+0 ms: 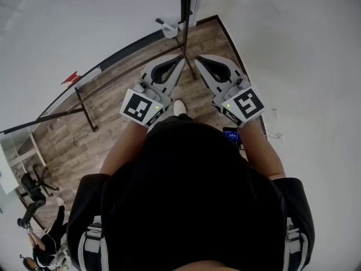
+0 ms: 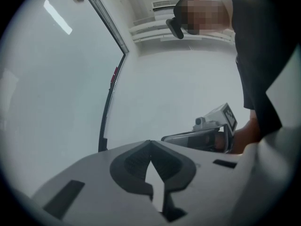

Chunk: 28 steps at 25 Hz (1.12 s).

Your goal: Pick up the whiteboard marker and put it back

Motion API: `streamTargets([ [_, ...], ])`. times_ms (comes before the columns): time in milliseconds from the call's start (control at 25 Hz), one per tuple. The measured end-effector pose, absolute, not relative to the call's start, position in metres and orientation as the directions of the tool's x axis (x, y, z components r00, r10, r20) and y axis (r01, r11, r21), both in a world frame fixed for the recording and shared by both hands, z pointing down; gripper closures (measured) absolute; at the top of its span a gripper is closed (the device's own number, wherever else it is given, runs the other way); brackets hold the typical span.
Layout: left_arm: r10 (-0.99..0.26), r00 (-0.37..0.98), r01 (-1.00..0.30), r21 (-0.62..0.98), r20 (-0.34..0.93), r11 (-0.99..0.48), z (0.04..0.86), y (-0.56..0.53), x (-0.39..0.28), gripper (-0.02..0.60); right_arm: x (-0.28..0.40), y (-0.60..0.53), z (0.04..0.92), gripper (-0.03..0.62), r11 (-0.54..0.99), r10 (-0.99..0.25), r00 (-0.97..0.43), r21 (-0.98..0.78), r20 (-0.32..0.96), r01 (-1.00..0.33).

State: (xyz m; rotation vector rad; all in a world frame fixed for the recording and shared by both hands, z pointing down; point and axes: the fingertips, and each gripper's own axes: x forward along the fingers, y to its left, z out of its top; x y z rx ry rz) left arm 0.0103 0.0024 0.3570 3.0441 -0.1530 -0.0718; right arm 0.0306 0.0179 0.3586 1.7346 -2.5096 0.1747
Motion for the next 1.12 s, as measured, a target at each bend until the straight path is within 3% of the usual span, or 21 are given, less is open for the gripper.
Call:
streamTargets([
  [680, -0.113, 0.993, -0.108, 0.114, -0.042, -0.988, 0.368, -0.049, 0.005, 0.577, 0.030, -0.028, 0.371, 0.600, 0.345, -0.923, -0.349, -0.050, 0.165, -0.937],
  [1120, -0.235, 0.971, -0.231, 0.084, -0.040, -0.969, 0.359, -0.075, 0.037, 0.577, 0.064, -0.060, 0.363, 0.600, 0.469, -0.871, -0.471, -0.045, 0.138, -0.882],
])
